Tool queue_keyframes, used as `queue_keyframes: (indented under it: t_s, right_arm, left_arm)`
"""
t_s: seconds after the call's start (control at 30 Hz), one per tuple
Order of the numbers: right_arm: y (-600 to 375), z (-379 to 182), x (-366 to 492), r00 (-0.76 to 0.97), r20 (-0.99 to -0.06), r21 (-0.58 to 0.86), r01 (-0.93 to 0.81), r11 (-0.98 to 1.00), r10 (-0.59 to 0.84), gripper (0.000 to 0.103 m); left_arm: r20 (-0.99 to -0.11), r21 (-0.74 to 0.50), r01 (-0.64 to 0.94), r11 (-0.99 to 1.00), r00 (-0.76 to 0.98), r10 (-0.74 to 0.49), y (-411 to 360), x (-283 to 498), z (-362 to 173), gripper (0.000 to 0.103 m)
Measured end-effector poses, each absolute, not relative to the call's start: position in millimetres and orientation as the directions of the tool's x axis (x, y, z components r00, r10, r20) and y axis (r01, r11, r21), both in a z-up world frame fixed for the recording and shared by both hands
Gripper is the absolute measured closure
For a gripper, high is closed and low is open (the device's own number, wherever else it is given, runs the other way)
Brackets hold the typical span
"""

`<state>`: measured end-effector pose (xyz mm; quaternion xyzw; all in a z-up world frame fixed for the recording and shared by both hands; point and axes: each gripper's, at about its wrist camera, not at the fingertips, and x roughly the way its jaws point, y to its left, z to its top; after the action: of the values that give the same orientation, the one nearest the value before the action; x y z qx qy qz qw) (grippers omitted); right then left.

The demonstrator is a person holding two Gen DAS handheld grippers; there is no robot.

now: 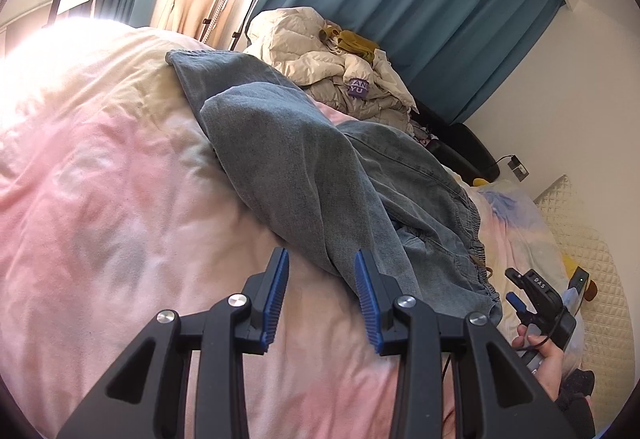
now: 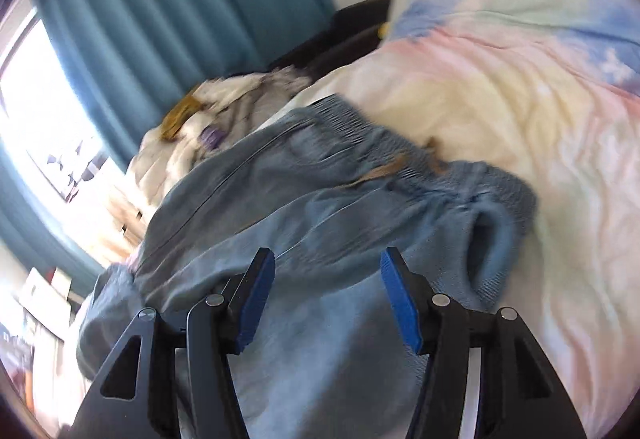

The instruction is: Fold clothes

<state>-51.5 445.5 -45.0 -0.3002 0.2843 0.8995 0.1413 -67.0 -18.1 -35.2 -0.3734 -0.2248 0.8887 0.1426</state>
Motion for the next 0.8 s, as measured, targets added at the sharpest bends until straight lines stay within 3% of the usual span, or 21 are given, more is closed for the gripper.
queue_keyframes:
  t_s: [0.23,0.33,0.57,0.8]
  right_arm:
    - [317,-59,-138,-0.748,-0.597,0.412,0.023,-0.911,-0.289,0.047]
    - [286,-61,-165,-0.732,-0.559,0.459,0.117,-0.881,-0.389,0.047]
    - [258,-79,-239,-0.653,-0.564,0.579,0.125,-0.806,-0.506,0.047]
    - [253,-121,-265,-0.554,-0.491,0.723,0.171,-0.669,-0.672,0.047]
  left_arm:
    - [-0.621,-0.478,-0.037,-0.877,-0.692,0.368,-32,-76,-35,0.068]
    - [-0.639,-0.463,-0.022,-0.886,-0.685,0.351,-36,-83,-38,0.068]
    - [-0.703,-0.379,0.015,-0.925,-0.655,0.277,-31,-97,-54,0.068]
    - [-0.738,-0.31,-0.013,-0.951,-0.627,0.25,-19,-118,-73,0.068]
